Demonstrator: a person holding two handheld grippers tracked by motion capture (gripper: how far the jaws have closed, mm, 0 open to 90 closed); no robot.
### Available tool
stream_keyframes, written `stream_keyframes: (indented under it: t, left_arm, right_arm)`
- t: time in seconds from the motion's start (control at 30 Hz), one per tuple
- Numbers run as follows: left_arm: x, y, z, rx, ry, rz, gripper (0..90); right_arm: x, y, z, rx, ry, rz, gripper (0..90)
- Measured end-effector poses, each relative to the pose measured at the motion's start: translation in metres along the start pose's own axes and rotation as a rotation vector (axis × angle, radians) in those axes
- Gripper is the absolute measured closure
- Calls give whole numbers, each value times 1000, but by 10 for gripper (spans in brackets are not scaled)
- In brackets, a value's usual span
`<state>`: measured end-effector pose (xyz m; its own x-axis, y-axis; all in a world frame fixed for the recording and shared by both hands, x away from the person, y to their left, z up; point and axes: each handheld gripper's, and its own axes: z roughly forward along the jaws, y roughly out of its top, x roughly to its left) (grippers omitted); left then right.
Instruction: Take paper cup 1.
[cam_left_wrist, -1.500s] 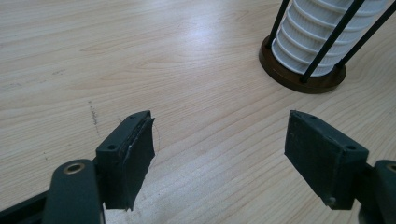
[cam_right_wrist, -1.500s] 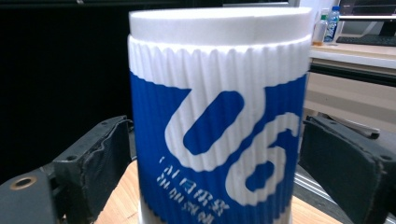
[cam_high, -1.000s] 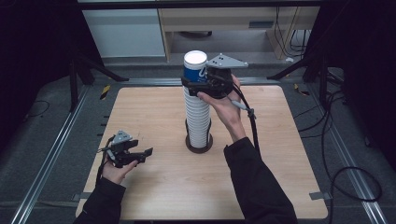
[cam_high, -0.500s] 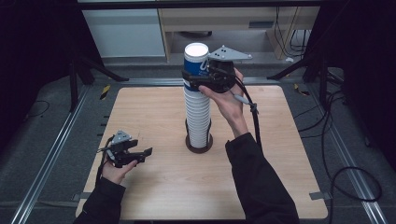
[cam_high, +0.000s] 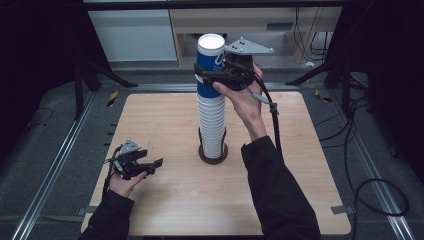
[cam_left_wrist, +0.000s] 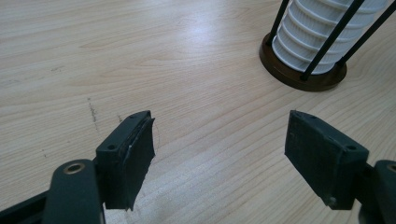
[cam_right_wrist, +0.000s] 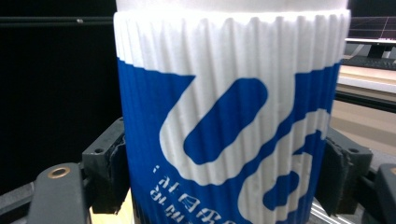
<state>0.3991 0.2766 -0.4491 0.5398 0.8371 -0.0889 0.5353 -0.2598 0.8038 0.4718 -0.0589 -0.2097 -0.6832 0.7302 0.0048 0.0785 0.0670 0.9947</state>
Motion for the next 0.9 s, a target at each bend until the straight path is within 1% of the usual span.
stream_keyframes:
  t: [0.2,0.37,0.47,0.63,0.7,0.8,0.83,0.9]
  left_arm:
    - [0,0,0,-1,0,-2,234]
    - [0,0,0,-2,1,-2,233]
    - [0,0,0,-2,1,-1,233]
    - [0,0,-1,-3,2,0,233]
    - [0,0,-1,-3,1,-2,233]
    - [0,1,-2,-5,1,1,234]
    - [0,1,-2,-5,1,1,234]
    - [-1,1,-2,-6,1,2,234]
  right_arm:
    - [0,8,-5,-22,-3,2,205]
    - [-1,15,-13,-41,-1,-3,205]
    - [-1,17,-19,-45,-8,-12,205]
    - [-5,18,-34,-52,-21,-20,205]
    - [-6,18,-41,-51,-29,-31,205]
    - [-11,13,-54,-42,-45,-42,205]
    - [-11,13,-54,-42,-45,-42,205]
    - [-15,8,-62,-40,-53,-40,205]
